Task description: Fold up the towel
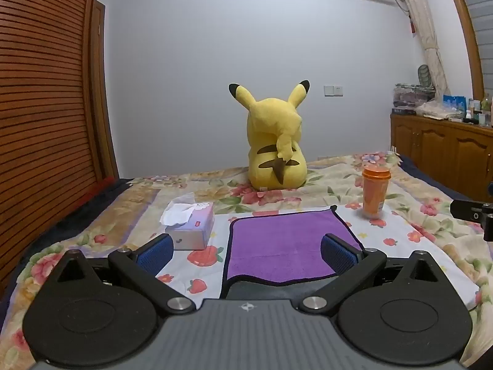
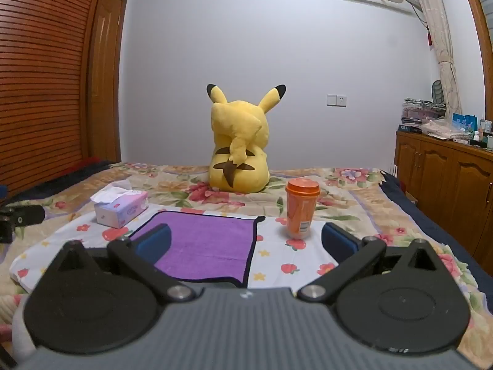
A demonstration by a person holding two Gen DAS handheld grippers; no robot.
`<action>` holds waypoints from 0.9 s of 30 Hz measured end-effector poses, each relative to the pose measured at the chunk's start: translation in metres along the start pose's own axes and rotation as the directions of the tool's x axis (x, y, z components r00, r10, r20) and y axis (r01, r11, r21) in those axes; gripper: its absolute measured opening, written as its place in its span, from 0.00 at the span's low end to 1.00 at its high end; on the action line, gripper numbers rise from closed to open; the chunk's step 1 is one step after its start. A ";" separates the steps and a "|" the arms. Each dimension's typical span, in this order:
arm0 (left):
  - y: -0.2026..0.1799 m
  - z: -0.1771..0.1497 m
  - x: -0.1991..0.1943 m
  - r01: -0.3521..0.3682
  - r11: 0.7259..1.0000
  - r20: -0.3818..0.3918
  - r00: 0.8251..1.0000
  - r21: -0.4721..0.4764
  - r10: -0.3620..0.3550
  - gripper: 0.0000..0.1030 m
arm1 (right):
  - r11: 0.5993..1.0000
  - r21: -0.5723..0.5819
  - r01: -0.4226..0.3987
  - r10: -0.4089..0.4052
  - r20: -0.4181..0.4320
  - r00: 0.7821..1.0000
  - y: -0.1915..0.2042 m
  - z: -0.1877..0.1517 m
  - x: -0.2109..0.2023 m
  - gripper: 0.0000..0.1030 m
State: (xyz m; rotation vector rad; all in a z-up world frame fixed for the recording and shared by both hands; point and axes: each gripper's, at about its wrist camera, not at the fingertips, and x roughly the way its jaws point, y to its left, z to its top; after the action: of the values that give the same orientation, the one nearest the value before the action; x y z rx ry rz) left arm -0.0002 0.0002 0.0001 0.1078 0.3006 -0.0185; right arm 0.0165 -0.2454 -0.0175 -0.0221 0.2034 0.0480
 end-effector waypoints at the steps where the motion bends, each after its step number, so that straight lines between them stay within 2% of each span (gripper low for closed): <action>1: 0.000 0.000 0.000 0.001 1.000 0.000 1.000 0.000 -0.001 1.00 | 1.000 -0.001 0.001 -0.001 -0.002 1.000 0.000 0.000 0.000 1.00; 27: 0.000 0.000 0.000 -0.002 1.000 0.005 1.000 0.005 0.002 1.00 | 1.000 0.002 0.000 0.000 0.002 1.000 -0.001 0.000 0.000 1.00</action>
State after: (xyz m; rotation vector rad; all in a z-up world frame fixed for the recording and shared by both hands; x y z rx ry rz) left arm -0.0003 0.0001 0.0000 0.1133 0.2952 -0.0175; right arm 0.0165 -0.2467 -0.0171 -0.0200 0.2011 0.0482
